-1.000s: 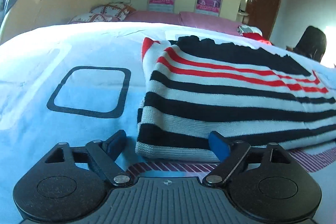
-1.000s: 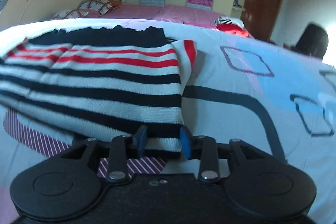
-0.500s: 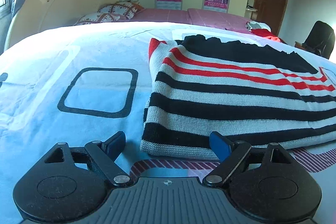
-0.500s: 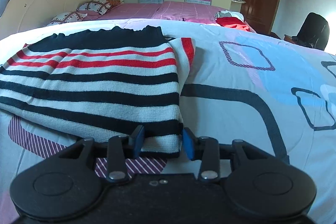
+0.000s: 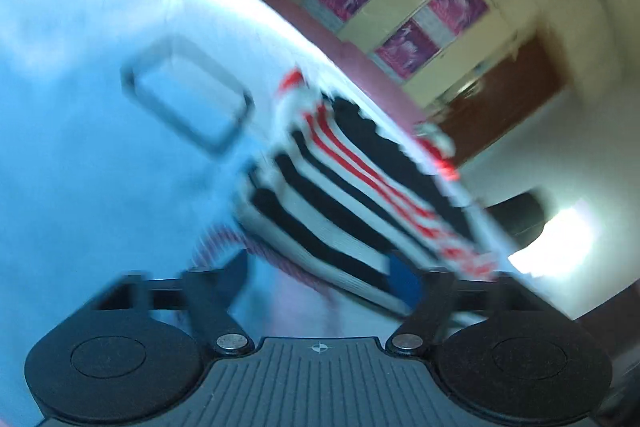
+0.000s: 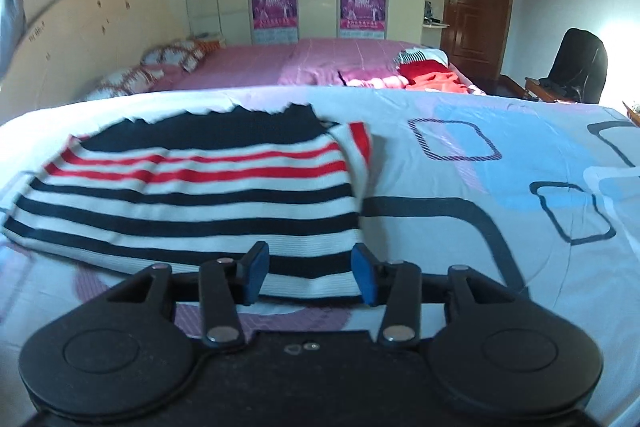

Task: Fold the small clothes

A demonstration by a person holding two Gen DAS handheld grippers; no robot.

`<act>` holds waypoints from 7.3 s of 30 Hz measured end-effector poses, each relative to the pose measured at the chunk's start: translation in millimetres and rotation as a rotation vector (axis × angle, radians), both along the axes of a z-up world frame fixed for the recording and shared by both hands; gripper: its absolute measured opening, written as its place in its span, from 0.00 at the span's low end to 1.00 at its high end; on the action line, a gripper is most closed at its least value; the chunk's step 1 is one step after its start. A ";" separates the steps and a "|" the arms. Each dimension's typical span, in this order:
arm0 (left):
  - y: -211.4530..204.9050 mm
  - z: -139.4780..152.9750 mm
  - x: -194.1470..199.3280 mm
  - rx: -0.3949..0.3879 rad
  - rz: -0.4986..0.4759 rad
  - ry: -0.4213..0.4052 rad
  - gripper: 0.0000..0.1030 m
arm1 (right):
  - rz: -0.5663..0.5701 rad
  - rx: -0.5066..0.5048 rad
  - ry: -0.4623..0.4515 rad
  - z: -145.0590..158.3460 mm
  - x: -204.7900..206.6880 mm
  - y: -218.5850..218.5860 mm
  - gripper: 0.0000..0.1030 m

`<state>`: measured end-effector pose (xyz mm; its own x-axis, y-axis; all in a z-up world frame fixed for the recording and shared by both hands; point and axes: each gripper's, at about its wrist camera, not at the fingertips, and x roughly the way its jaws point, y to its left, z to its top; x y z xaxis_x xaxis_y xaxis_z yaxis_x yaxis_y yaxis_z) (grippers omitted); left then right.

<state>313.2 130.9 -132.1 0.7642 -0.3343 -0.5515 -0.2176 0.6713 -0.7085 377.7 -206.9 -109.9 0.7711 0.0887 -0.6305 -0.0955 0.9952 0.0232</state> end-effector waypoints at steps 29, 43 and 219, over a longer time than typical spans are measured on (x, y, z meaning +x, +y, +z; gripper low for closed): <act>-13.9 -69.0 96.7 -0.199 0.285 -0.068 0.18 | 0.237 0.168 0.025 -21.3 90.7 105.5 0.06; -41.6 29.0 93.8 0.100 0.116 -0.257 0.15 | 0.323 0.167 0.086 -55.7 109.2 108.3 0.01; -210.0 19.0 204.7 0.347 -0.318 -0.066 0.75 | 0.083 0.415 -0.012 -27.2 131.7 -102.2 0.10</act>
<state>517.9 -79.1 -113.1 0.6911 -0.3622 -0.6254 0.0753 0.8967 -0.4361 509.4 -309.1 -137.1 0.7578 0.3955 -0.5190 -0.1781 0.8906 0.4185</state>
